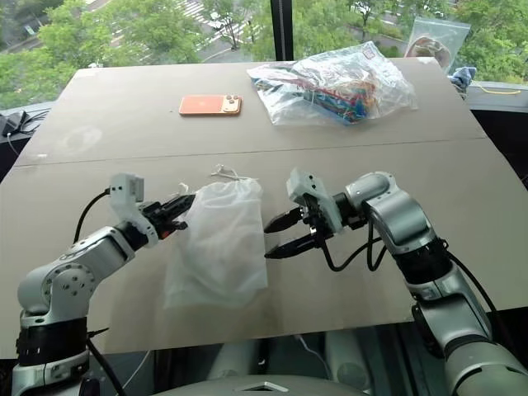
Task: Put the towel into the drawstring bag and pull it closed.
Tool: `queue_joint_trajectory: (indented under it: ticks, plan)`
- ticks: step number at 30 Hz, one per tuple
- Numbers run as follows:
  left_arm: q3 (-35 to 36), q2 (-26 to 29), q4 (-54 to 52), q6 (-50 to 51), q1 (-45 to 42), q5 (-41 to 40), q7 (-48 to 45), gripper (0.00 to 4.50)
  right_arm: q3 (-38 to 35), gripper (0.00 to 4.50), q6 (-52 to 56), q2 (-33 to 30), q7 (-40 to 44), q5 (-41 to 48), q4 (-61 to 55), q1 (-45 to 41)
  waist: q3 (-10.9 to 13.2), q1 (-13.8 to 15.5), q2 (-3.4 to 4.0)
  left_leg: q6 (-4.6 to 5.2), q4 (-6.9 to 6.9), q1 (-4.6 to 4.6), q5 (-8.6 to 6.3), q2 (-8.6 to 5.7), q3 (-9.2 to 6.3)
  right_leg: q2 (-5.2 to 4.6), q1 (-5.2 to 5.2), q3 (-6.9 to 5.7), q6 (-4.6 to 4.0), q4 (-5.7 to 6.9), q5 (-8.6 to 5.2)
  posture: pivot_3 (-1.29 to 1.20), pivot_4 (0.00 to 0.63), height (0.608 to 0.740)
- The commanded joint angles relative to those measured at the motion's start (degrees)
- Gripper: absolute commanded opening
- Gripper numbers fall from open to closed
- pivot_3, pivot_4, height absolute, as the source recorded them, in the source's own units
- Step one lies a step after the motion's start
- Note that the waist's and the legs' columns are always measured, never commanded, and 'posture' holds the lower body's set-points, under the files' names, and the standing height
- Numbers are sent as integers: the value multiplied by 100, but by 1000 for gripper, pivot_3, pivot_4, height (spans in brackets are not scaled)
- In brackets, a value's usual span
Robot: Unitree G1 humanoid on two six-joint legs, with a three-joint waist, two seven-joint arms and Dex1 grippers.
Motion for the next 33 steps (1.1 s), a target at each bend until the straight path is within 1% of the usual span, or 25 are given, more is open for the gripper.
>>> queue_joint_trajectory:
  ticks: [1, 3, 4, 6, 8, 9, 10, 11, 13, 16, 22, 25, 29, 31, 32, 33]
  plan:
    - [-72, 173, 156, -123, -193, 231, -329, 0, -507, 2761, -319, -293, -672, -171, 448, -138, 0, -1, -1, 1, 2, 2, 0, 0, 2, 0, 2, 2, 1, 0, 0, 0, 150, 740]
    - [-250, 237, 195, -144, -283, 401, -520, 0, -883, 2761, -351, -89, -1676, -410, 1445, -838, 1, -19, 2, 1, 7, 7, 1, 0, 7, 1, 6, 5, 1, 1, 1, 0, 150, 740]
    - [-296, 246, 206, -150, -311, 458, -579, 0, -987, 2761, -265, 4, -1978, -447, 1775, -1102, 3, -39, 3, 1, 8, 7, 1, 1, 13, 2, 3, 10, 1, 2, 1, 0, 150, 740]
    - [-343, 229, 200, -149, -341, 533, -641, 0, -1074, 2761, -275, 283, -2265, -389, 2199, -1560, 4, -37, 4, 1, 8, 5, 1, 2, 20, 3, -6, 18, 0, 11, 2, 0, 150, 740]
    - [-387, 202, 156, -166, -321, 619, -675, 0, -1111, 2761, -340, 724, -2512, -340, 2706, -2049, 4, -49, 4, 0, 5, 5, 2, 7, 18, 8, -12, 20, -3, 22, 1, 0, 150, 740]
    - [-392, 182, 120, -170, -291, 645, -678, 0, -979, 2971, -568, 959, -2611, -474, 3047, -2274, 3, -53, 4, 0, 4, 5, 2, 7, 17, 10, -16, 21, -4, 35, 1, 0, 150, 740]
    - [-381, 160, 78, -174, -259, 661, -674, 0, -826, 3276, -801, 1169, -2679, -625, 3377, -2454, 3, -53, 3, 0, 4, 7, 1, 9, 17, 10, -18, 21, -13, 42, -5, 0, 150, 740]
    - [-335, 124, 31, -176, -220, 648, -648, 0, -729, 3618, -1029, 1402, -2805, -757, 3776, -2624, 3, -50, 3, 0, 0, 6, 1, 10, 16, 10, -20, 19, -15, 41, -7, 0, 150, 740]
    - [-183, 41, -51, -210, -139, 616, -561, 0, -641, 4461, -1450, 1814, -3109, -966, 4615, -2924, 3, -29, 3, 0, -6, 2, 1, 9, 16, 8, -21, 18, -16, 34, -9, 0, 150, 740]
    - [246, -184, -175, -289, -32, 452, -342, 0, -618, 4461, -2024, 2268, -3414, -1161, 5655, -3249, 3, 24, 2, 0, -6, -10, 1, 2, 15, -3, -22, 12, -15, 19, -8, 0, 150, 740]
    - [796, -488, -559, -361, 189, 289, -24, 0, -262, 4461, -2985, 2760, -3692, -1770, 6724, -3378, 2, 8, 1, -1, -5, -18, 1, -1, 2, -8, -21, -2, -13, 8, -6, 0, 150, 740]
    - [850, -577, -712, -379, 220, 273, 46, 0, -245, 4461, -3256, 2930, -3904, -1977, 7101, -3371, 2, -9, 2, -1, -8, -15, 1, 2, 2, -5, -21, -1, -14, 12, -6, 0, 150, 740]
    - [772, -659, -959, -379, 286, 275, 119, 0, -48, 4461, -3729, 3119, -4496, -2447, 7655, -3271, 2, -12, 1, -1, -8, -12, 1, 1, 4, -5, -21, 2, -14, 13, -6, 0, 150, 740]
    - [778, -694, -1034, -370, 322, 264, 164, 0, 39, 4461, -3876, 3178, -4573, -2627, 7827, -3233, 1, -13, 1, -1, -8, -11, 1, 1, 4, -5, -20, 2, -14, 14, -6, 0, 150, 740]
    - [790, -703, -1062, -370, 350, 264, 182, 0, 123, 4227, -3925, 3201, -4519, -2735, 7895, -3206, 1, -23, 0, -1, -8, -8, 1, 1, 5, -5, -19, 3, -14, 16, -6, 0, 150, 740]
    - [798, -712, -1087, -372, 373, 266, 195, 0, 182, 3903, -3962, 3216, -4476, -2818, 7944, -3183, 0, -32, 0, -1, -8, -3, 1, 1, 7, -4, -18, 6, -14, 21, -7, 0, 150, 740]
